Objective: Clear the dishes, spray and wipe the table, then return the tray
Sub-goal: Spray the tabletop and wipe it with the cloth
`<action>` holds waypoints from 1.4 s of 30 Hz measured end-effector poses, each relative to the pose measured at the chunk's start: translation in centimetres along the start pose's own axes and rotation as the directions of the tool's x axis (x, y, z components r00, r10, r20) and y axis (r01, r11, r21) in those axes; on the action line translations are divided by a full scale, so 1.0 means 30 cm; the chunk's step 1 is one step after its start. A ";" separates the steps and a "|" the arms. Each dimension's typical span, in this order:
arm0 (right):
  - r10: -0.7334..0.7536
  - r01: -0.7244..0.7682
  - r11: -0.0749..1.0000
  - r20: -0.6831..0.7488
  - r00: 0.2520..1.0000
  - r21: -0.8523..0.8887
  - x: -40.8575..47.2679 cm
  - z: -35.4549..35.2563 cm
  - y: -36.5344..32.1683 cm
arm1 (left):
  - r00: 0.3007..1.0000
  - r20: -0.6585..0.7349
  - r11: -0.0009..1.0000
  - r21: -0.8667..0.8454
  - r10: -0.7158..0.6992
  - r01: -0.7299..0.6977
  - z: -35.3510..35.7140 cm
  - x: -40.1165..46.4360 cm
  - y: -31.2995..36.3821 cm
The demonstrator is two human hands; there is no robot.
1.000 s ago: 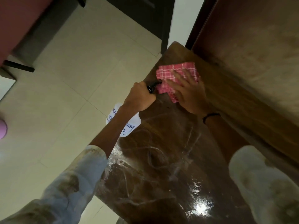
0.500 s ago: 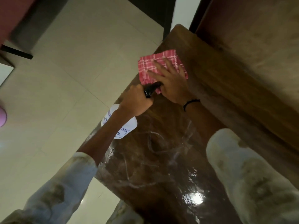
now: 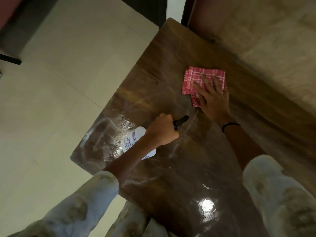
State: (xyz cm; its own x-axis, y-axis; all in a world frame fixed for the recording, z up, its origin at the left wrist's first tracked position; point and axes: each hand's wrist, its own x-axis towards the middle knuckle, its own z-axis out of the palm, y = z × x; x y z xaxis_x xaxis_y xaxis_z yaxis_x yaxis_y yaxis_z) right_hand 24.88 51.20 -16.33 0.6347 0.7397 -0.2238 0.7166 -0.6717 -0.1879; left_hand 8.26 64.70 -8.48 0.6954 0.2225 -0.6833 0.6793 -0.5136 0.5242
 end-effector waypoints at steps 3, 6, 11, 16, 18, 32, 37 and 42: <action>-0.007 0.007 1.000 0.003 1.000 0.010 -0.006 0.000 0.002 | 1.000 -0.027 1.000 0.006 -0.007 0.007 0.023 -0.012 0.005; -0.007 0.007 0.999 0.002 1.000 0.033 -0.002 0.001 0.000 | 0.998 -0.054 0.999 0.035 -0.011 0.013 0.021 -0.025 -0.004; 0.022 -0.019 0.998 -0.047 0.999 0.058 -0.010 0.013 -0.084 | 0.978 -0.194 0.997 -0.031 -0.081 0.076 0.011 -0.039 -0.040; -0.225 0.228 0.971 -0.051 0.973 0.071 -0.177 0.110 -0.248 | 0.971 -0.210 0.991 -0.086 -0.117 0.101 0.008 -0.081 -0.067; -0.335 0.336 0.941 -0.024 0.942 0.032 -0.306 0.149 -0.252 | 0.972 -0.205 0.991 -0.097 -0.112 0.094 0.015 -0.092 -0.081; -0.081 0.080 0.992 0.006 0.997 0.096 -0.187 0.086 -0.273 | 0.933 -0.308 0.978 -0.148 -0.188 0.149 0.039 -0.182 -0.173; -0.392 0.392 0.920 0.063 0.918 0.004 -0.353 0.154 -0.332 | 0.925 -0.319 0.970 -0.193 -0.206 0.149 0.028 -0.184 -0.200; -0.285 0.290 0.956 0.099 0.953 -0.041 -0.378 0.104 -0.142 | 0.920 -0.327 0.965 -0.212 -0.218 0.154 -0.020 -0.153 -0.212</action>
State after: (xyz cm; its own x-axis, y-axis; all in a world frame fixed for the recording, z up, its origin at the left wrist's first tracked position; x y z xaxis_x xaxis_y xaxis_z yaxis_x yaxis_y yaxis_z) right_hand 13.73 45.53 -15.97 0.3725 0.8926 -0.2542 0.8811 -0.4261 -0.2050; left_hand 0.90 67.44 -8.37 0.5679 0.5873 -0.5767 0.8121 -0.2859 0.5086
